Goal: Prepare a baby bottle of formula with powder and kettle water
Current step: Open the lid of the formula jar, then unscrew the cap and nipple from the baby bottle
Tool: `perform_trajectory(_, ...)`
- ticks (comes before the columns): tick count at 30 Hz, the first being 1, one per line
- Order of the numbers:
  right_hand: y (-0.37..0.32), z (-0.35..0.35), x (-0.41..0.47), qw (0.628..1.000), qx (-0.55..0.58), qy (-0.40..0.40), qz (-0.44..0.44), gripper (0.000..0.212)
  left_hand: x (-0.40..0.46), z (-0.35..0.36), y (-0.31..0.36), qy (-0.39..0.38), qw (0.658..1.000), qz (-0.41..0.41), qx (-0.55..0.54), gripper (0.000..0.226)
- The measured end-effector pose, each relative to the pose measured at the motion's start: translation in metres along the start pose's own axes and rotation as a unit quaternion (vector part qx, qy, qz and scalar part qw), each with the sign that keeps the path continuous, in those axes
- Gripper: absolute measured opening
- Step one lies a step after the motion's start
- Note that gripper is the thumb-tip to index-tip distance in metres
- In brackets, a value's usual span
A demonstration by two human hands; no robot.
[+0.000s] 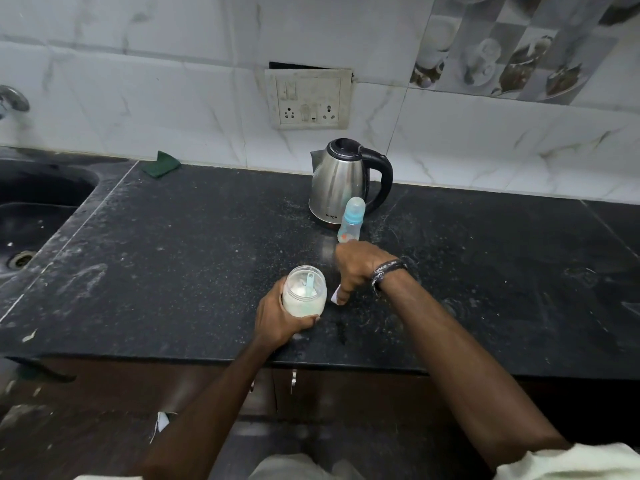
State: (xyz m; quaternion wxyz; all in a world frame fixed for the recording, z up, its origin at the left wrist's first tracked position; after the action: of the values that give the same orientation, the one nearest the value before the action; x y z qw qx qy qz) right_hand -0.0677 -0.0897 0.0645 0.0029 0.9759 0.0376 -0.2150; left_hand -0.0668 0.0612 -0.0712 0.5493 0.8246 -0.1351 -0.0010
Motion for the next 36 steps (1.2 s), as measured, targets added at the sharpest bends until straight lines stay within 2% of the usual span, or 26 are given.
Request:
perform_trajectory(3, 0.007, 0.029, -0.002, 0.999, 0.015, -0.036, 0.010, 0.071, 0.000, 0.001, 0.001, -0.001, 1.000, 0.002, -0.001, 0.096)
perform_trajectory(6, 0.005, 0.059, -0.003, 0.998, 0.016, -0.058, -0.012, 0.058, -0.001, 0.001, 0.001, 0.001, 1.000, -0.002, -0.003, 0.094)
perform_trajectory(14, -0.011, 0.111, -0.003, 0.996, 0.021, -0.071, -0.043, 0.060, -0.002, 0.001, -0.002, 0.001, 1.000, -0.003, -0.016, 0.097)
perform_trajectory(16, -0.015, 0.119, -0.002, 0.996, 0.010, -0.073, -0.054, 0.068, -0.002, 0.001, -0.002, 0.002, 1.000, -0.004, -0.020, 0.097)
perform_trajectory(19, -0.015, 0.123, 0.000, 0.996, 0.010, -0.070, -0.056, 0.073, -0.002, 0.001, -0.002, 0.004, 1.000, -0.004, -0.021, 0.098)
perform_trajectory(25, 0.008, 0.103, 0.011, 0.994, 0.075, -0.074, -0.033, 0.056, -0.002, 0.001, -0.002, 0.003, 1.000, -0.006, -0.007, 0.098)
perform_trajectory(28, 0.032, 0.082, 0.025, 0.992, 0.100, -0.074, 0.000, 0.067, -0.002, 0.001, -0.004, 0.002, 1.000, -0.016, -0.006, 0.098)
perform_trajectory(30, 0.053, 0.061, 0.035, 0.992, 0.114, -0.035, 0.038, 0.066, -0.003, 0.001, -0.003, 0.001, 1.000, -0.020, -0.003, 0.096)
perform_trajectory(32, 0.075, 0.034, 0.045, 0.988, 0.128, 0.042, 0.077, 0.058, -0.004, 0.001, 0.000, -0.004, 1.000, -0.020, -0.002, 0.095)
perform_trajectory(36, 0.114, -0.015, 0.055, 0.953, 0.162, 0.209, 0.149, 0.060, -0.005, 0.003, 0.001, -0.013, 0.999, -0.031, -0.012, 0.095)
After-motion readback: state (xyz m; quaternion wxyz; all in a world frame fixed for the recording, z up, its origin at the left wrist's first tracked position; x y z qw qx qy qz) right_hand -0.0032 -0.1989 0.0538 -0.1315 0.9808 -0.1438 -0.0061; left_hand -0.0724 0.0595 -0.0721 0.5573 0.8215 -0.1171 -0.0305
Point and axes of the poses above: each hand's wrist, its own x-axis towards the middle knuckle, its own z-axis out of the palm, y = z × x, the point moved 9 cm from there along x, towards the middle knuckle
